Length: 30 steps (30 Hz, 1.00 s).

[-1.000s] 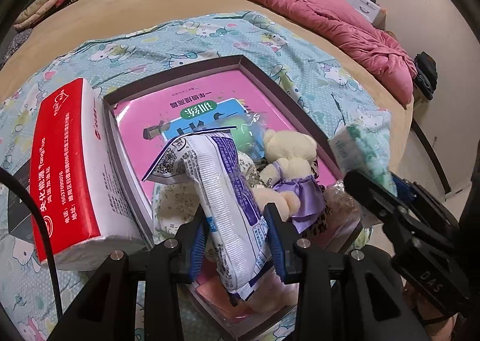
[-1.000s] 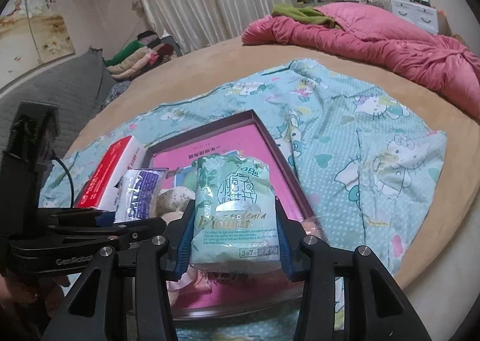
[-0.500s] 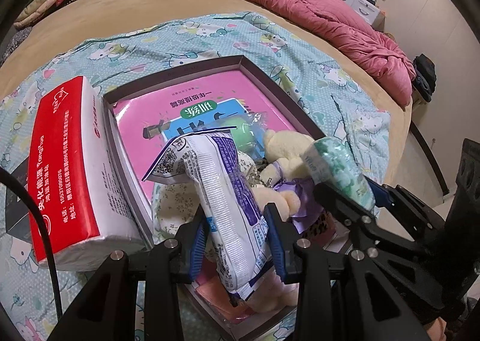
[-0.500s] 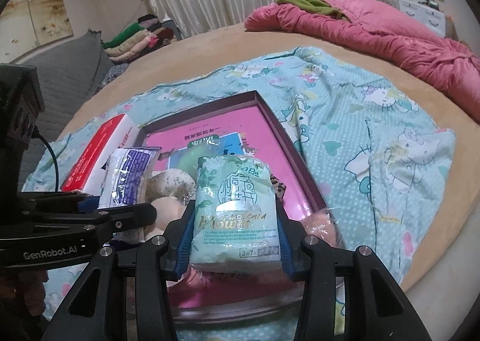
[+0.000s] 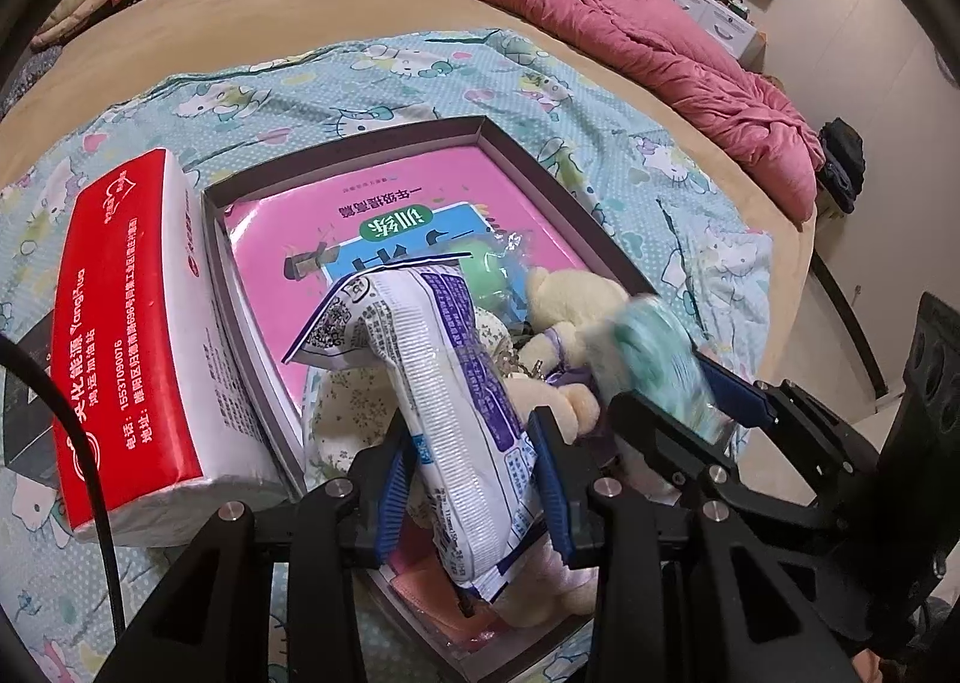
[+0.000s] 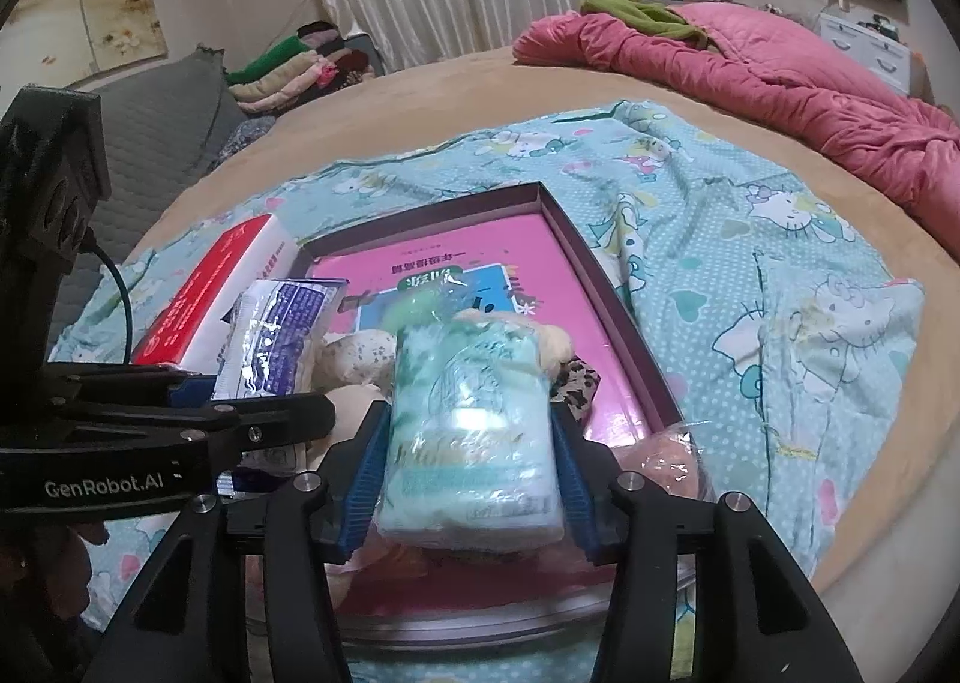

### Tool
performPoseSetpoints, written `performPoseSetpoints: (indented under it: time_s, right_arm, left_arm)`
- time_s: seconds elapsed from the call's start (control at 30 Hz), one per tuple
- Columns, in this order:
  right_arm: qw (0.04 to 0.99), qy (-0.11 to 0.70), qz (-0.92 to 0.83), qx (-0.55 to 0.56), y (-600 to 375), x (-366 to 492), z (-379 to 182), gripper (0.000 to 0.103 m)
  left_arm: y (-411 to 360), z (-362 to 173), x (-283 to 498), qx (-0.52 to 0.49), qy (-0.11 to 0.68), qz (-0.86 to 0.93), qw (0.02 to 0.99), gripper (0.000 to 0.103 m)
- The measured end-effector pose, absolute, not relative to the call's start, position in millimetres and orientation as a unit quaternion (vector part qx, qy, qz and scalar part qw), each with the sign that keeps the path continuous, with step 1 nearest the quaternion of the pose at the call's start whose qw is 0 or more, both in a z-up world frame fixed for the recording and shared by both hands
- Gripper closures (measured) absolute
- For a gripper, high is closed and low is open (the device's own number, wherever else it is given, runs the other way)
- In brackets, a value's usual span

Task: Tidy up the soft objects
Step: 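Lower both packs into the pink tray and open both tools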

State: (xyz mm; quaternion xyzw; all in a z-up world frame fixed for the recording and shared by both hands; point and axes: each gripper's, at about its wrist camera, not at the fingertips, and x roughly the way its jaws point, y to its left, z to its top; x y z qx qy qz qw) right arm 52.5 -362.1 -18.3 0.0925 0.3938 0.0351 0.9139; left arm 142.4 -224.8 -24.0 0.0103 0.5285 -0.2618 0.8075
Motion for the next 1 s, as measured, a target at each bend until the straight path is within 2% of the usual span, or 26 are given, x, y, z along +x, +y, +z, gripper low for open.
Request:
performPoseSetpoints:
  time_s: [0.4, 0.53, 1.0]
  right_arm:
    - [0.918, 0.377, 0.015, 0.123, -378.2, 43.9, -12.6, 0.040]
    - [0.920, 0.366, 0.007, 0.144, -388.9, 39.2, -9.6, 0.037]
    - [0.922, 0.357, -0.008, 0.151, -393.8, 35.5, -5.9, 0.033]
  left_arm:
    - [-225.8, -21.9, 142.2, 0.012, 0.527, -0.266, 0.807, 0.063]
    - [-230.0, -20.1, 140.4, 0.012, 0.524, -0.276, 0.806, 0.049]
    - [-225.9, -5.9, 132.6, 0.018, 0.508, -0.268, 0.818, 0.040]
